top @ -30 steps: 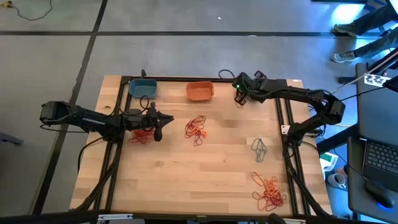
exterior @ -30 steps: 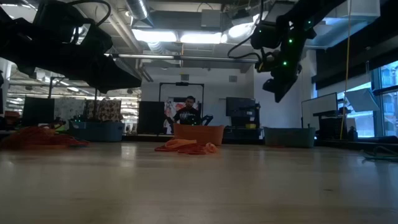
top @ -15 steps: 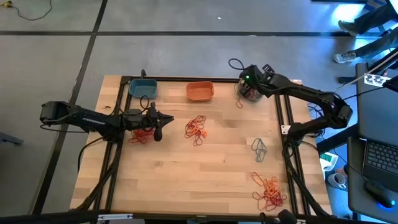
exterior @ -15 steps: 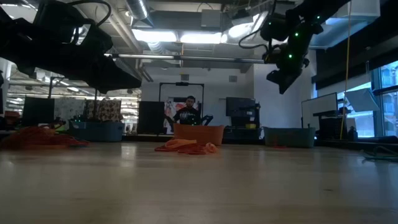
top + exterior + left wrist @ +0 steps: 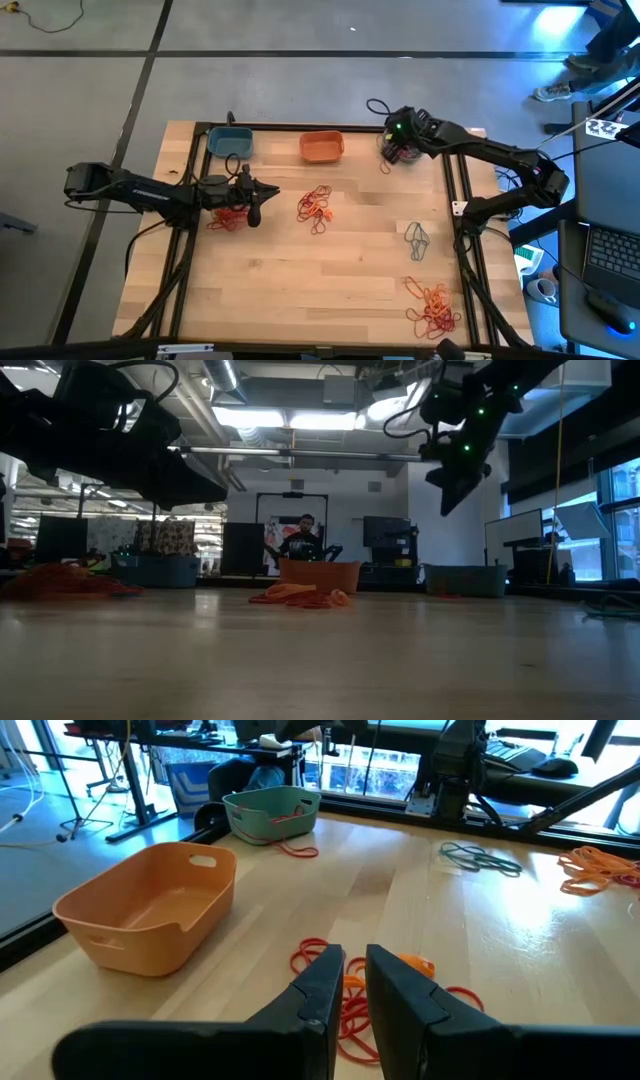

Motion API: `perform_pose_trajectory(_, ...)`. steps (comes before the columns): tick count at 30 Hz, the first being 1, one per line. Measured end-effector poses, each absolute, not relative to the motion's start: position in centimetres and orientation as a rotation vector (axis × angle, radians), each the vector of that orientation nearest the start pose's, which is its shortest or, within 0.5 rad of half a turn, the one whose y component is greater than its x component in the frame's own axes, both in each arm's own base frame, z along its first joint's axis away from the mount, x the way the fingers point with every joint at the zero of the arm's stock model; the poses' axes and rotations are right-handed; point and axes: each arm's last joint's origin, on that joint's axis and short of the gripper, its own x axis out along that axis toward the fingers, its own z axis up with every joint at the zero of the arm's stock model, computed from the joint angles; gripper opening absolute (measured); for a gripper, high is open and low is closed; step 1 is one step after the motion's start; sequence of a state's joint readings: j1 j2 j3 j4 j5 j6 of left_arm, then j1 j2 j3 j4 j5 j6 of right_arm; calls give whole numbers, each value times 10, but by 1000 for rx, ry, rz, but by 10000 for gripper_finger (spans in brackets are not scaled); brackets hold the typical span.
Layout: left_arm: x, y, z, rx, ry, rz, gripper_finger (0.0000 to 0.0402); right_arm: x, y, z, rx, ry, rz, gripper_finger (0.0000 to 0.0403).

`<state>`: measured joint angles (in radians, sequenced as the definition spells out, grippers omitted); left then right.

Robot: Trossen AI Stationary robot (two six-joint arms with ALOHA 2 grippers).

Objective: Sort rubber bands into baskets
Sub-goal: Put the red rubber band into the green bin

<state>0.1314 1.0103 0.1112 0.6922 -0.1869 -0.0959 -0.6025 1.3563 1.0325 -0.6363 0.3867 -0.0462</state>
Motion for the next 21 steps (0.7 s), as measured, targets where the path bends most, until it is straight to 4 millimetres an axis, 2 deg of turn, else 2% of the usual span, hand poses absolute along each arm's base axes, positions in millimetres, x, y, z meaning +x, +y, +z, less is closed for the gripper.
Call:
perform_pose_trajectory(5, 171, 28, 153, -90, 192, 327, 45, 215, -160, 254, 148, 997, -873, 5)
perform_pose_trajectory(10, 171, 28, 153, -91, 192, 327, 45, 217, -157, 245, 221, 965, -785, 17)
perform_pose_trajectory(21, 171, 28, 153, -89, 192, 327, 45, 218, -152, 231, 339, 927, -643, 165)
